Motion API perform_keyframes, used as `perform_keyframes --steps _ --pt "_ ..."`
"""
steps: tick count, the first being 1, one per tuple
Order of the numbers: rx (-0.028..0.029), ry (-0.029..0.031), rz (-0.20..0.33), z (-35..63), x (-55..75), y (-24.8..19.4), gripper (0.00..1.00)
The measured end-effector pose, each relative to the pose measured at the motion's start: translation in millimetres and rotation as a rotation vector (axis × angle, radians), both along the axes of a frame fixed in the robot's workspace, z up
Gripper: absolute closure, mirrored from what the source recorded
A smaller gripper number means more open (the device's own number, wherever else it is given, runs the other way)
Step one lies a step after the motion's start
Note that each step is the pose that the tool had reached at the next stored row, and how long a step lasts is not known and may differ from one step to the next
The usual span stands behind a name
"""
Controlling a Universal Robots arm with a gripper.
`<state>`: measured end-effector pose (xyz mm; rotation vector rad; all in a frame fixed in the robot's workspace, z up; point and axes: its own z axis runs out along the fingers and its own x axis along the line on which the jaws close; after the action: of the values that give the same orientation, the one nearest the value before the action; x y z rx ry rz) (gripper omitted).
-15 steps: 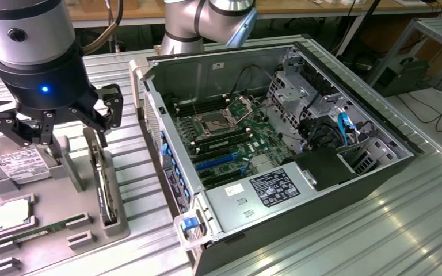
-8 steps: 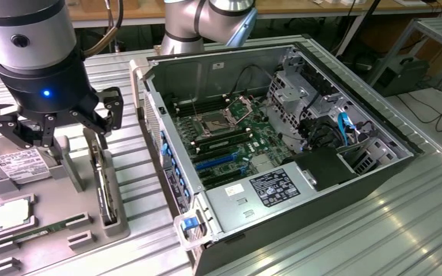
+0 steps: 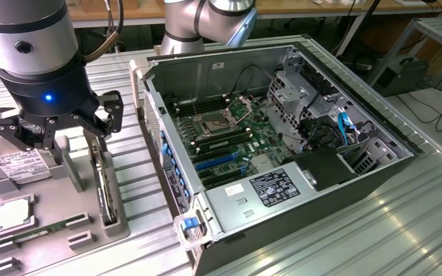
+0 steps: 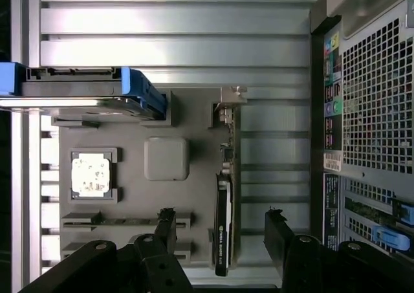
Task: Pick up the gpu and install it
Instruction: 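Pick up the gpu and move the gpu toward the slot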
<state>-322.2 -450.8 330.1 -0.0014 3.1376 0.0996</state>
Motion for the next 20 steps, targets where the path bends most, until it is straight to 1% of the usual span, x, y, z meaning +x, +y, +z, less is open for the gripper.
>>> perform_keyframes --steps 4,5,6,7,9,15,17,20 --pt "-0.0001 0.0119 0.000 -2.9 0.3 0.0 0.34" --pt "-0.0007 0.0129 0.000 -4.4 1.6 0.0 0.34" --pt "-0.0019 0.0132 0.000 -5.8 2.4 0.0 0.34" --pt "-0.0042 0.0141 0.000 -6.9 2.8 0.0 0.34" --pt "-0.0059 0.0154 0.005 -9.4 3.2 0.0 0.34" --pt "-0.0065 0.0154 0.062 -11.9 3.6 0.0 0.34" --pt "-0.0065 0.0155 0.064 -14.4 3.6 0.0 0.34" --pt "-0.0065 0.0154 0.064 -21.2 3.7 0.0 0.34"
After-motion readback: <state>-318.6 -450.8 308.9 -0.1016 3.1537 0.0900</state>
